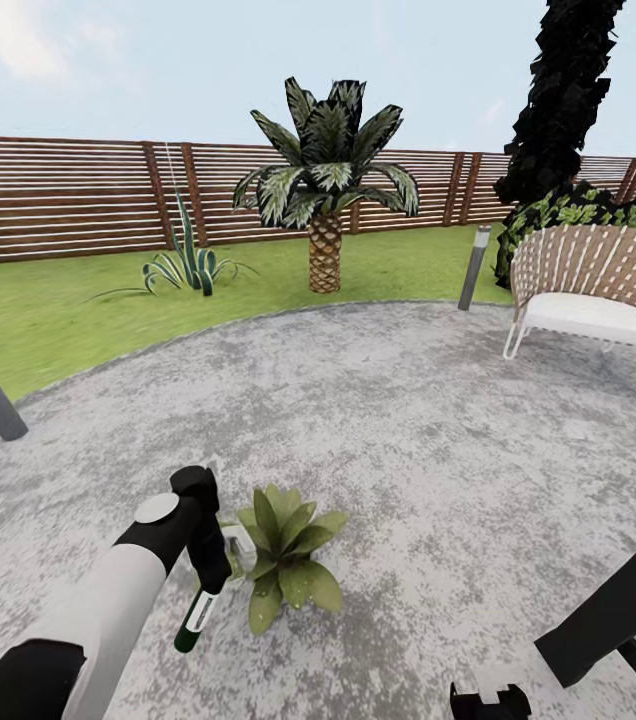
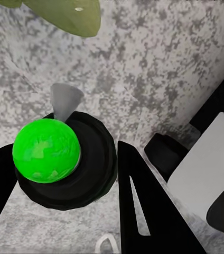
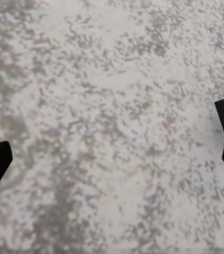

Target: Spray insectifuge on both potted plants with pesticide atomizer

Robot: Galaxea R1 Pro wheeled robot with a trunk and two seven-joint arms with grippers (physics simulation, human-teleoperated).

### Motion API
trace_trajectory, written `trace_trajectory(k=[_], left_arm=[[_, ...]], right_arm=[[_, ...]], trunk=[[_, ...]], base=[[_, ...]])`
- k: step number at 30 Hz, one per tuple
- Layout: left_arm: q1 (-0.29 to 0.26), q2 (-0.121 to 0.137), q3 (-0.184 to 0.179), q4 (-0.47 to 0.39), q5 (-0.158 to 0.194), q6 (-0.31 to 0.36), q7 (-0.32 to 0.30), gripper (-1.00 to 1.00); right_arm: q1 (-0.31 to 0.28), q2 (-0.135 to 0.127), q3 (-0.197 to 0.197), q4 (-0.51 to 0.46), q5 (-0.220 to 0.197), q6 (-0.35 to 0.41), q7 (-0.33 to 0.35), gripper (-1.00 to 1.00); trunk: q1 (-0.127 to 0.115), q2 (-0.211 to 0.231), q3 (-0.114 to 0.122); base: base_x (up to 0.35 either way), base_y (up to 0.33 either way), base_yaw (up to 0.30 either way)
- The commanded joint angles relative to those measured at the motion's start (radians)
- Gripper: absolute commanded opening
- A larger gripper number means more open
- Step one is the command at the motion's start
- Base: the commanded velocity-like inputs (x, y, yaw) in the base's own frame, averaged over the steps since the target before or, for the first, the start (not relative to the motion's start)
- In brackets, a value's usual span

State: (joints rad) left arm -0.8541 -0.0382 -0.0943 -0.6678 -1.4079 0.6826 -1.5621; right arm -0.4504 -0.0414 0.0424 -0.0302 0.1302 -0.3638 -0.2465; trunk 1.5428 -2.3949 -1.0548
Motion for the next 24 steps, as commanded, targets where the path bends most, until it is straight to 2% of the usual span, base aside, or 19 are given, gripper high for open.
trace_trajectory(k=[1, 9, 18, 24], left_arm=[[0.000, 0.000, -0.001, -0.001, -0.008, 0.012, -0.009, -1.00], [-0.003, 0.000, 0.000, -0.001, -0.009, 0.018, -0.009, -1.00], [0.002, 0.000, 0.002, 0.010, -0.009, 0.017, -0.009, -1.00], [0.061, 0.018, 0.006, 0.022, -0.006, 0.017, -0.009, -1.00]], right_arm=[[-0.001, 0.000, 0.003, 0.001, 0.009, 0.000, -0.009, 1.00], [-0.001, 0.001, 0.002, 0.001, 0.005, 0.000, -0.010, 1.00], [-0.001, 0.002, 0.001, 0.000, 0.005, 0.000, -0.010, 1.00], [-0.001, 0.002, 0.001, 0.000, 0.005, 0.000, -0.010, 1.00]], trunk=[[-0.004, 0.007, 0.002], [-0.035, 0.063, 0.026], [-0.069, 0.126, 0.042], [-0.092, 0.168, 0.051]], base=[[0.000, 0.000, 0.000], [0.000, 0.000, 0.000], [0.000, 0.000, 0.000], [0.000, 0.000, 0.000]])
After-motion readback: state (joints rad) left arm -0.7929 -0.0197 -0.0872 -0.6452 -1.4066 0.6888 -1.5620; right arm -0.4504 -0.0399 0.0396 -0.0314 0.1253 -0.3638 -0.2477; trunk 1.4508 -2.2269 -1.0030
